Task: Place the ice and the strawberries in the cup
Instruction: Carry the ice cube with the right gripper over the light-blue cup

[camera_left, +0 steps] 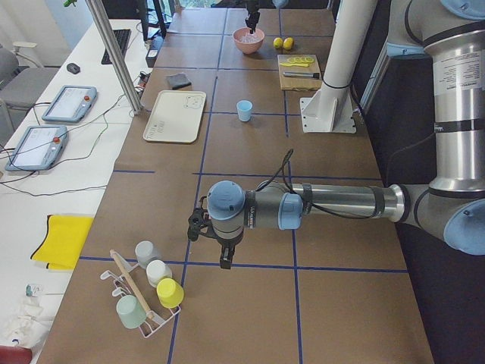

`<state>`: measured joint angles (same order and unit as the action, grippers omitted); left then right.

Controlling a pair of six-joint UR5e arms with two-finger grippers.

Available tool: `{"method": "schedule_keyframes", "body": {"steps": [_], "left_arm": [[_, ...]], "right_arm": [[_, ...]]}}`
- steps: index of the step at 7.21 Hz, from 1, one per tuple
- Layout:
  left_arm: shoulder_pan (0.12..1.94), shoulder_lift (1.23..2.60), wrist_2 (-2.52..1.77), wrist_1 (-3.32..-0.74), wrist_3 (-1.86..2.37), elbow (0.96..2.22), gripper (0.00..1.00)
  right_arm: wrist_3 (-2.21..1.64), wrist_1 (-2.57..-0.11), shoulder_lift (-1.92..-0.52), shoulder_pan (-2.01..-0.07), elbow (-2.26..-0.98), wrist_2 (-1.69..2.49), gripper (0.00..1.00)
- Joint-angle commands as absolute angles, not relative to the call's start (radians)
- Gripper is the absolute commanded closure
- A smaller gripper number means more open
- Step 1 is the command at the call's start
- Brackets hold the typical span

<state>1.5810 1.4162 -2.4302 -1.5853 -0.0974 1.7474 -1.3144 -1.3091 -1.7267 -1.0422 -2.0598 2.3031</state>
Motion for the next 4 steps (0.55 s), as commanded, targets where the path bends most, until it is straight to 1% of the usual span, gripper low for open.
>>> {"method": "schedule_keyframes", "body": {"steps": [1, 2, 3, 4], "left_arm": [[1.580, 1.417, -2.431, -1.618, -0.098, 1.753, 0.00], [1.580, 1.417, -2.431, -1.644, -0.097, 1.750, 0.00], [1.580, 1.416, -2.431, -1.654, -0.097, 1.753, 0.00], [1.580, 1.416, -2.431, -1.654, -0.098, 1.752, 0.00]], "right_arm": [[-1.606, -1.405, -1.428, -0.898, -2.071, 2.281, 0.99], [-1.728, -1.478, -1.238, -0.811, -2.022, 2.216, 0.99], [-1.786, -1.515, -1.089, -0.720, -1.952, 2.132, 0.99], [-1.849, -1.516, -0.939, -0.686, -1.837, 2.090, 0.99]]}}
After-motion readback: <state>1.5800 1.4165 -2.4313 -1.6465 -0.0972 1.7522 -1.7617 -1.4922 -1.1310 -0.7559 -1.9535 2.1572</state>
